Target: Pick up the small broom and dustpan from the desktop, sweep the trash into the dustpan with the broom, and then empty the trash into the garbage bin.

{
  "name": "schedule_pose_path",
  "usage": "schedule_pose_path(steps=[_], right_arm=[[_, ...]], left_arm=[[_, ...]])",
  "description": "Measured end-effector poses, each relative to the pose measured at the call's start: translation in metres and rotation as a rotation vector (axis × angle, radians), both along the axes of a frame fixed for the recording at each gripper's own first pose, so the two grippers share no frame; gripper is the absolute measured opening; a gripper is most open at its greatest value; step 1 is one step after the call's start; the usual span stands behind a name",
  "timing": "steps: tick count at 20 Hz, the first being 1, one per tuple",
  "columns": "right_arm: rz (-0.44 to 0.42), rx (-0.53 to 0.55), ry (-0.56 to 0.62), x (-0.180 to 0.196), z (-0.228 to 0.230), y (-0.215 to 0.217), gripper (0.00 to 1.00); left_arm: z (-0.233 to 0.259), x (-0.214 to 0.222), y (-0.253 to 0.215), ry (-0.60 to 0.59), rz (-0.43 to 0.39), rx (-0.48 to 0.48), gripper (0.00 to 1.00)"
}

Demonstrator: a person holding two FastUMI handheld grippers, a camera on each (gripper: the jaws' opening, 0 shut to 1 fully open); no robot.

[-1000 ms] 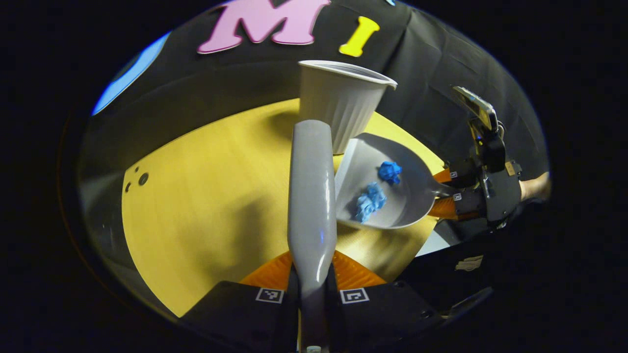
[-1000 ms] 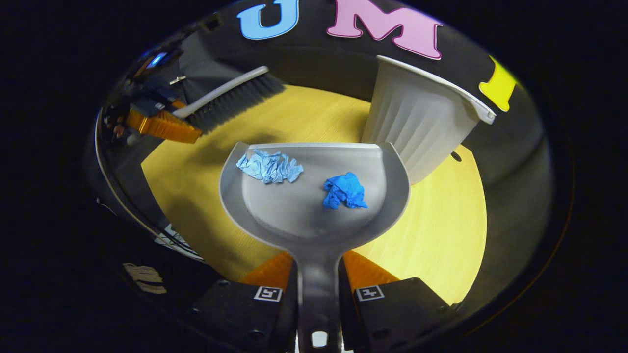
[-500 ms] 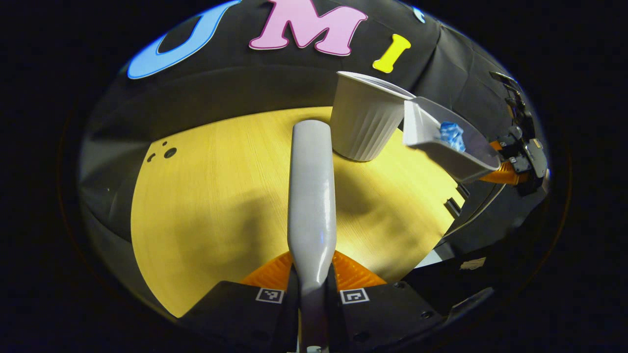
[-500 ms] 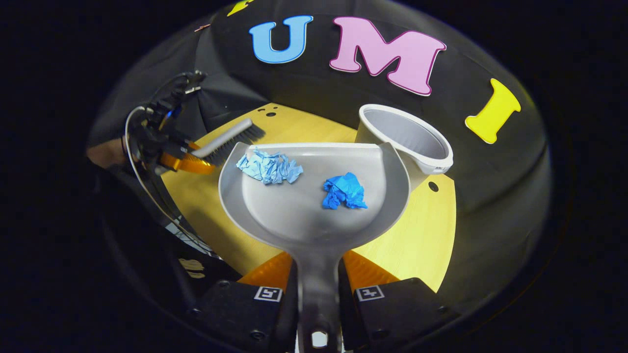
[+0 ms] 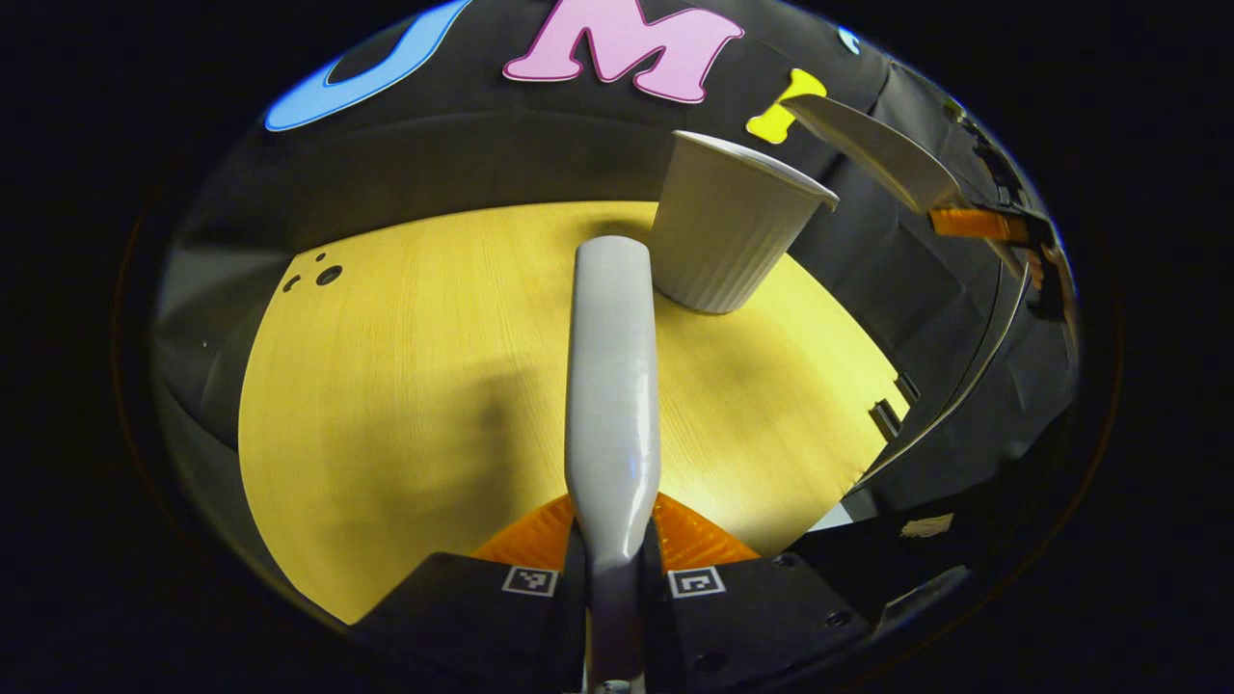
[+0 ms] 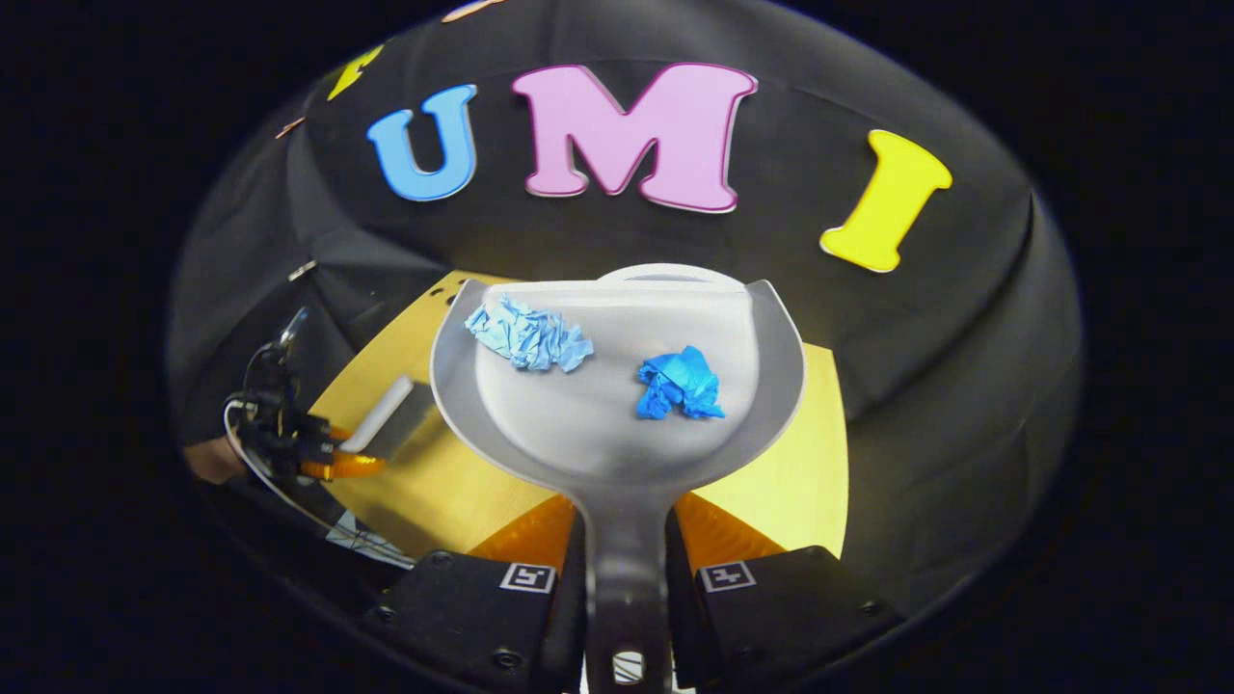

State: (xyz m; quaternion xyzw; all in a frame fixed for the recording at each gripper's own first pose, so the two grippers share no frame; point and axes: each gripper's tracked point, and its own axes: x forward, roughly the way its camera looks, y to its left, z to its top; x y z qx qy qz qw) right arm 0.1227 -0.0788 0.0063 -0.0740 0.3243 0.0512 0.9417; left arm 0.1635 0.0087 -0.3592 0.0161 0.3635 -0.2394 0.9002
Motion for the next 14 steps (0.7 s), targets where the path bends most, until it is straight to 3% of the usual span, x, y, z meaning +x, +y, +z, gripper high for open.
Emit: schedule_pose_path(steps=[1,3,4,8,10,14], right_arm=[[-0.017,-0.015,-0.010,0.010,0.004,-0.010,0.40],[-0.037,-0.063,-0.030,0.027,0.007,-0.028,0.40],[-0.044,-0.083,-0.040,0.038,0.008,-0.036,0.40],[-0.062,-0.152,-0.033,0.069,-0.004,-0.064,0.39],[-0.070,-0.177,-0.020,0.083,-0.013,-0.076,0.39],[-0.066,-0.304,-0.019,0.099,-0.022,-0.099,0.39]], left_arm=[[-0.001,0.000,0.000,0.006,0.002,0.006,0.27],[-0.006,-0.001,-0.001,0.028,0.021,0.014,0.31],[-0.007,-0.003,-0.002,0.031,0.031,0.011,0.27],[-0.004,-0.002,-0.006,0.028,0.060,-0.022,0.31],[-0.003,-0.002,-0.007,0.030,0.072,-0.031,0.28],[-0.002,-0.002,0.000,0.028,0.104,-0.010,0.31]])
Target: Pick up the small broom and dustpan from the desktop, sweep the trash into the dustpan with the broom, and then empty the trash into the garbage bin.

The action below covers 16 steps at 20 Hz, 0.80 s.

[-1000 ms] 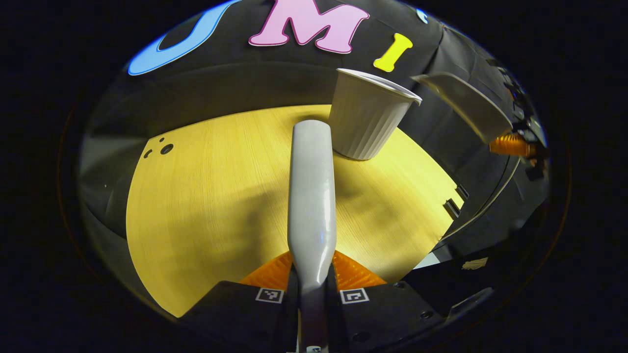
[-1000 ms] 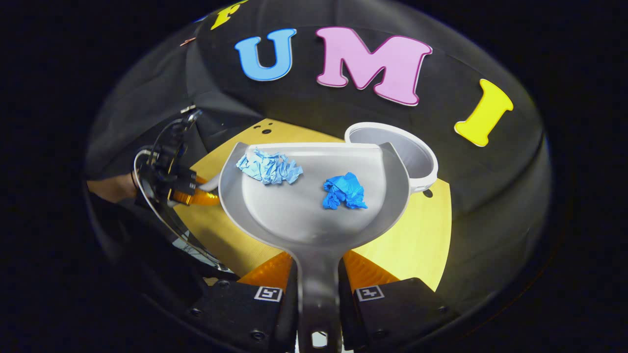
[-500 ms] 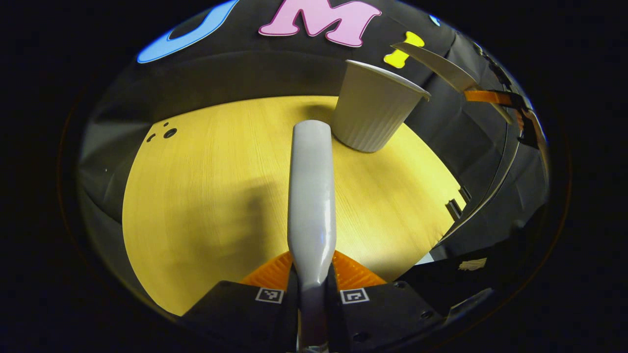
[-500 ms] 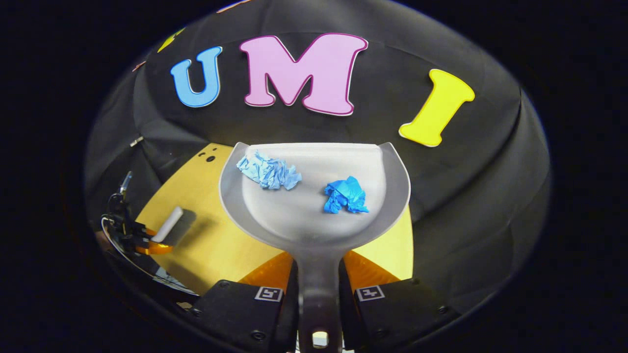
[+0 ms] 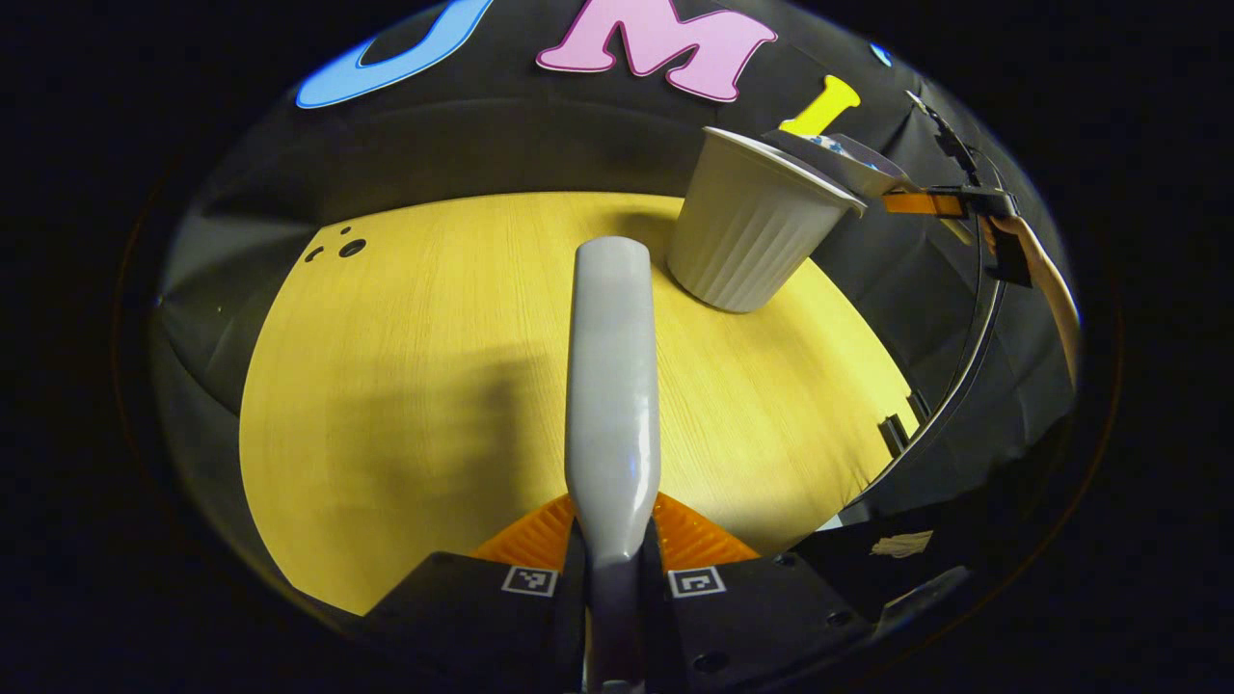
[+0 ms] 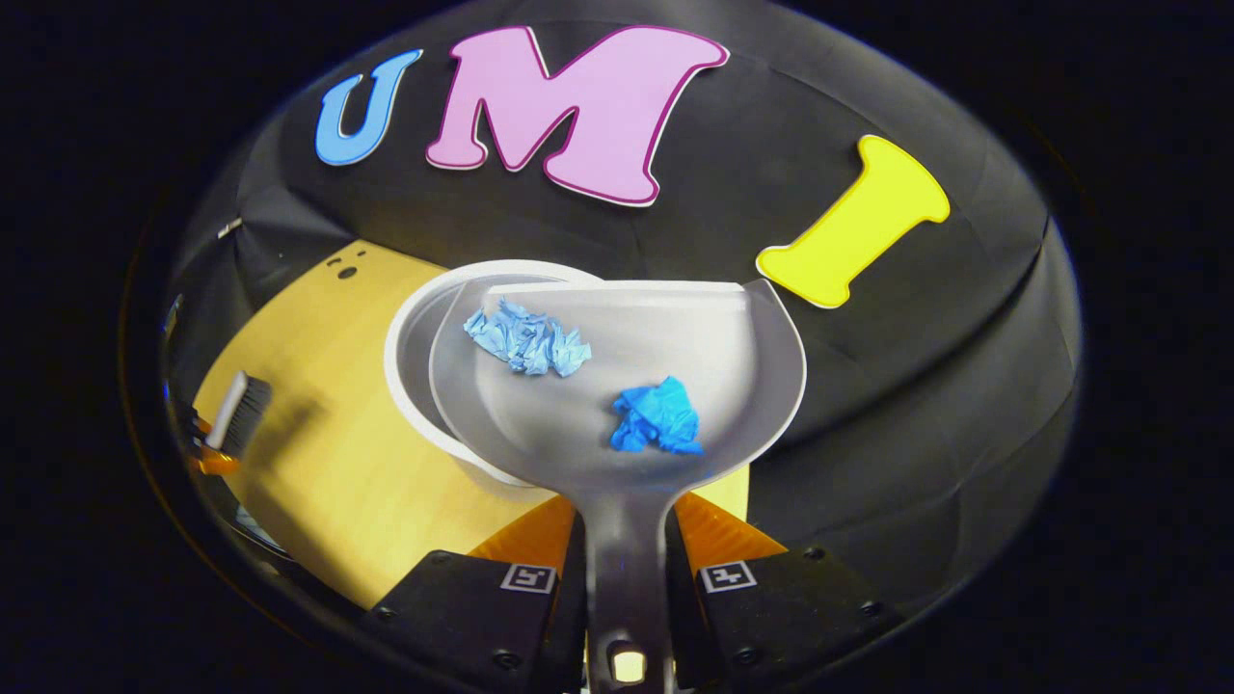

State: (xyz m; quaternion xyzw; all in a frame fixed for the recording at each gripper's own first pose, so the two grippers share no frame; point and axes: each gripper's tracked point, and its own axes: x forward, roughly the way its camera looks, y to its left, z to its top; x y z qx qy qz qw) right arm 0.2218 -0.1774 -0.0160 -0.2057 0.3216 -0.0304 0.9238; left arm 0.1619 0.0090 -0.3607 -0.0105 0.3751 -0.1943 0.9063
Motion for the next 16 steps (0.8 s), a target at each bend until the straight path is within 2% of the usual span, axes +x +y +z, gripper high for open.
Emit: schedule_pose_path(steps=[1,5,6,8,10,11,13,16], right_arm=[[0.004,-0.040,-0.017,0.008,-0.001,-0.004,0.39],[0.021,-0.143,-0.026,0.026,-0.004,-0.008,0.40],[0.035,-0.187,-0.028,0.029,-0.003,-0.009,0.39],[0.071,-0.289,-0.037,0.033,-0.004,-0.005,0.39],[0.112,-0.396,-0.039,0.039,-0.004,-0.002,0.39],[0.135,-0.455,-0.043,0.041,-0.004,-0.001,0.39],[0.184,-0.579,-0.046,0.043,0.002,0.000,0.39],[0.219,-0.707,-0.050,0.045,0.002,0.001,0.39]], left_arm=[[0.002,0.001,0.006,-0.010,0.014,0.005,0.27],[0.002,0.001,0.016,-0.004,0.058,-0.008,0.28],[0.002,0.002,0.018,0.000,0.069,-0.011,0.31],[0.000,0.002,0.022,0.003,0.091,-0.023,0.27],[-0.002,0.002,0.027,0.010,0.113,-0.034,0.31],[-0.003,0.001,0.028,0.013,0.122,-0.040,0.27],[-0.005,0.001,0.031,0.020,0.138,-0.050,0.28],[-0.006,-0.001,0.036,0.021,0.164,-0.055,0.27]])
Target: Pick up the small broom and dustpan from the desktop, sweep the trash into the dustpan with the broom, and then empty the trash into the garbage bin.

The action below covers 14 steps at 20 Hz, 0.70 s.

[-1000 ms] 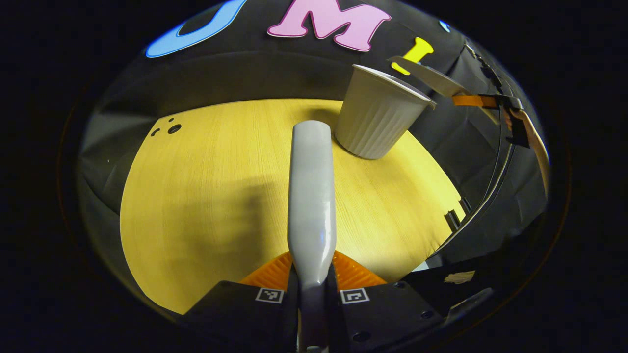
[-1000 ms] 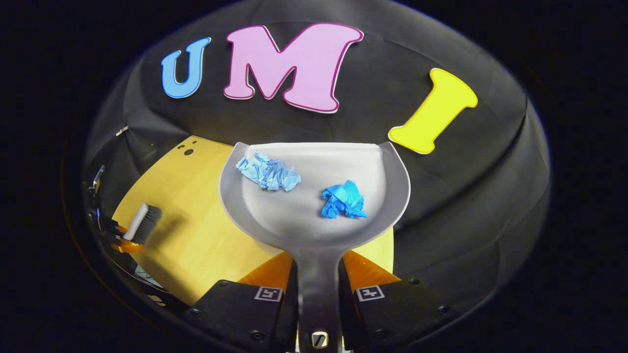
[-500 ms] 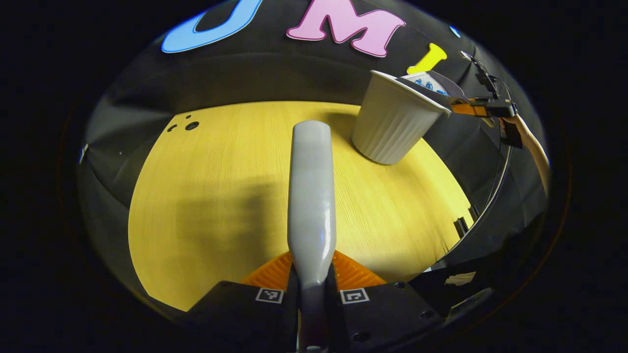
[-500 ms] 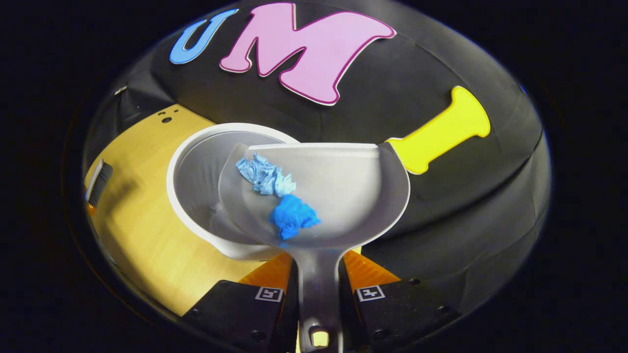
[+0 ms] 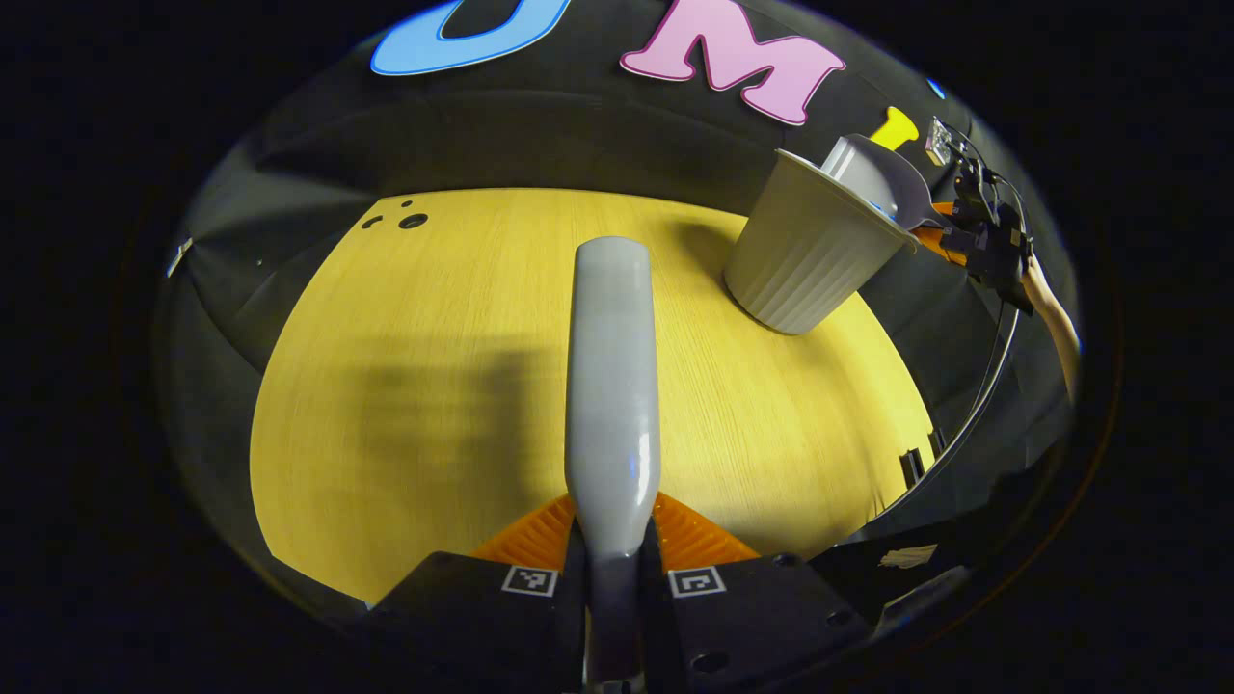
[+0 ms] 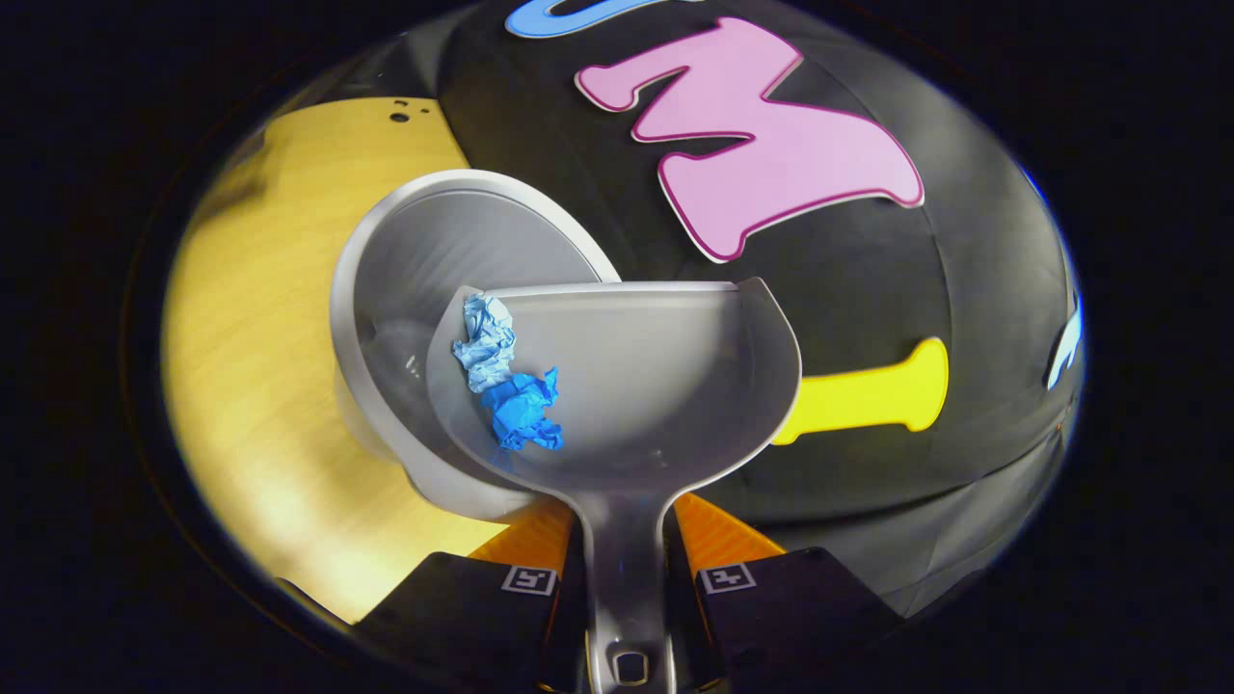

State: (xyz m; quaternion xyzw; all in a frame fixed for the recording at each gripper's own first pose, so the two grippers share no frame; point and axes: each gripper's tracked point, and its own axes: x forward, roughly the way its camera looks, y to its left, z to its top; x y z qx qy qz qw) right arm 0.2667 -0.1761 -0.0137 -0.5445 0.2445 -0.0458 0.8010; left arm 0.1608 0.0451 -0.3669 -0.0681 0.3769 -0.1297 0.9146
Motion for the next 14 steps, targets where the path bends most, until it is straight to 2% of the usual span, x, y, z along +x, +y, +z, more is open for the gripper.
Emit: schedule_pose_path(steps=[1,2,5,11,12,14], right_arm=[[0.007,-0.047,-0.002,0.000,0.001,0.000,0.39],[0.017,-0.100,-0.006,-0.001,0.006,0.002,0.39],[0.043,-0.233,-0.028,-0.002,0.019,-0.007,0.39],[0.047,-0.353,-0.019,-0.002,0.022,0.001,0.39],[0.058,-0.377,-0.013,0.000,0.022,0.004,0.39],[0.073,-0.417,0.001,0.000,0.023,0.004,0.39]], left_arm=[[0.000,-0.001,0.000,0.002,0.007,-0.008,0.31],[-0.001,-0.002,0.000,0.005,0.013,-0.015,0.28],[-0.006,-0.005,0.001,0.019,0.026,-0.028,0.28],[-0.012,-0.008,0.003,0.040,0.053,-0.060,0.28],[-0.011,-0.007,0.003,0.039,0.053,-0.060,0.31],[-0.012,-0.006,0.002,0.040,0.055,-0.065,0.28]])
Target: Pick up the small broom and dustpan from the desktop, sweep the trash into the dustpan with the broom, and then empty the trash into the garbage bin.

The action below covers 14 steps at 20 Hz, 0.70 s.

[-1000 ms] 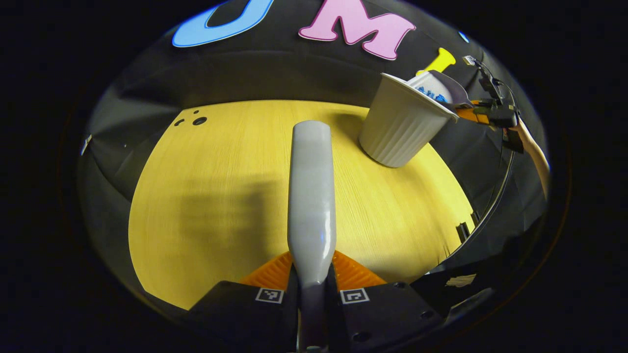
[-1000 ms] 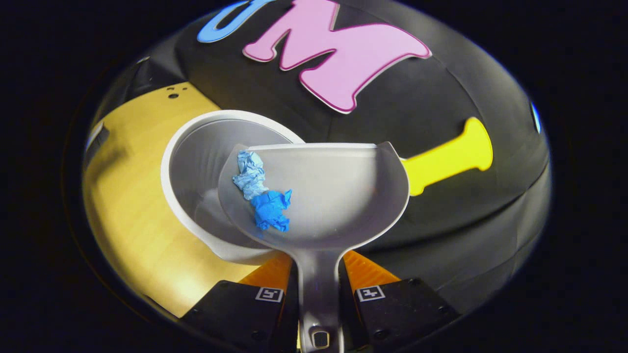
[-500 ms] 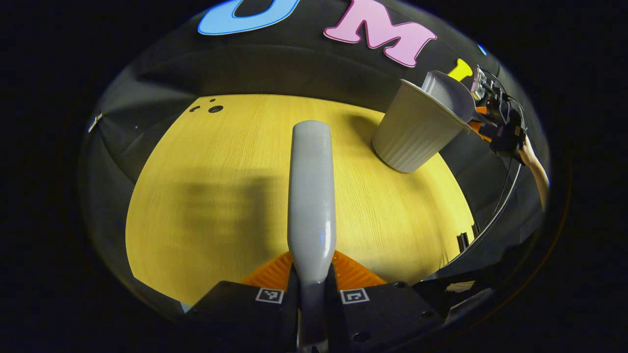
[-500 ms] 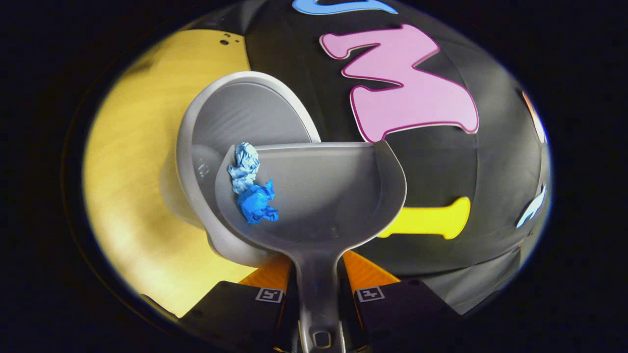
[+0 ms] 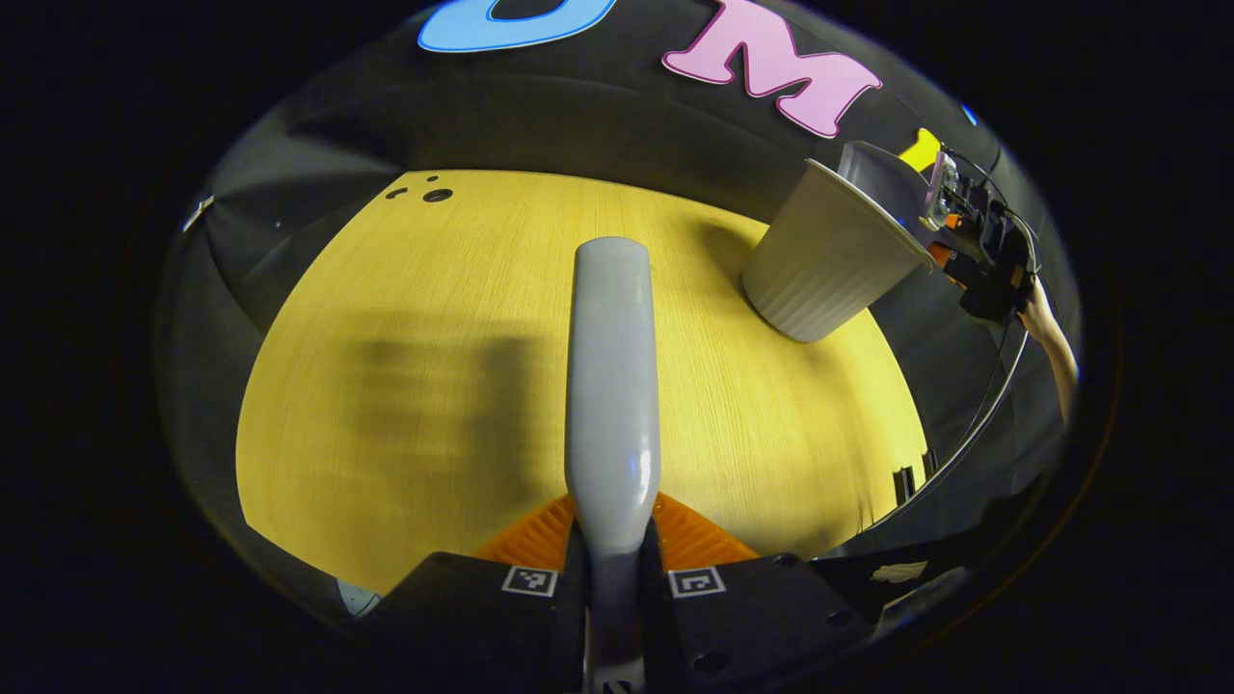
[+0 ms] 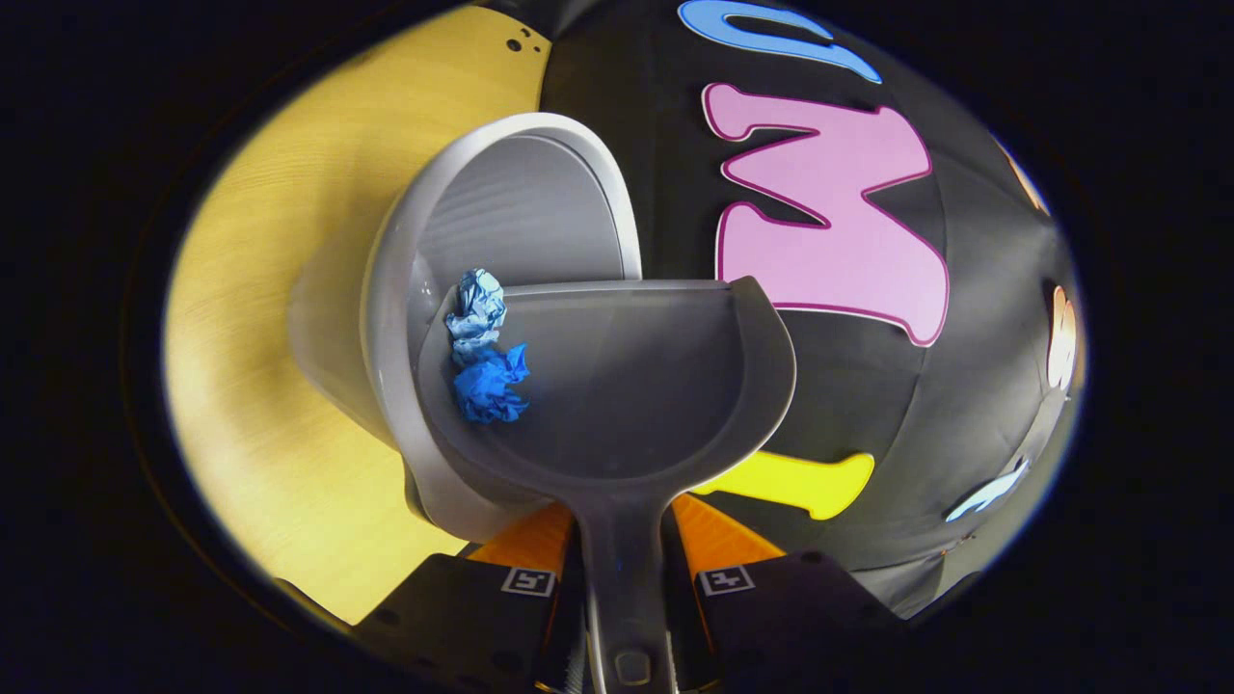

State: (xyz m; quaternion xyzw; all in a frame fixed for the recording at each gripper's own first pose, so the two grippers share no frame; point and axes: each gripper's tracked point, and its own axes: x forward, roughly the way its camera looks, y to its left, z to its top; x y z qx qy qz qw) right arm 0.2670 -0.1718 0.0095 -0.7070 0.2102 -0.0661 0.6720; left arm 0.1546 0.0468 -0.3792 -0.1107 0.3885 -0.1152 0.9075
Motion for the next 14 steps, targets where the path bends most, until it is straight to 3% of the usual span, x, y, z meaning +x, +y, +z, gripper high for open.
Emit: schedule_pose_path(steps=[5,8,9,12,14], right_arm=[[0.027,-0.108,0.031,-0.0014,0.0028,0.0083,0.39],[0.018,-0.104,0.037,-0.0008,0.0029,0.0070,0.39],[0.009,-0.075,0.041,-0.0013,0.0028,0.0052,0.39],[-0.023,0.051,0.048,-0.0009,0.0007,0.0002,0.39],[-0.080,0.244,0.050,-0.0017,-0.0020,-0.0002,0.39]], left_arm=[[-0.0005,0.0016,-0.0041,-0.002,0.002,-0.012,0.31],[-0.0024,0.0001,-0.0041,-0.003,-0.003,-0.002,0.28],[-0.0020,-0.0002,-0.0032,-0.004,-0.002,0.000,0.31],[0.0001,0.0005,0.0004,-0.015,0.010,0.000,0.28],[0.0022,-0.0008,0.0029,-0.021,0.020,-0.005,0.27]])
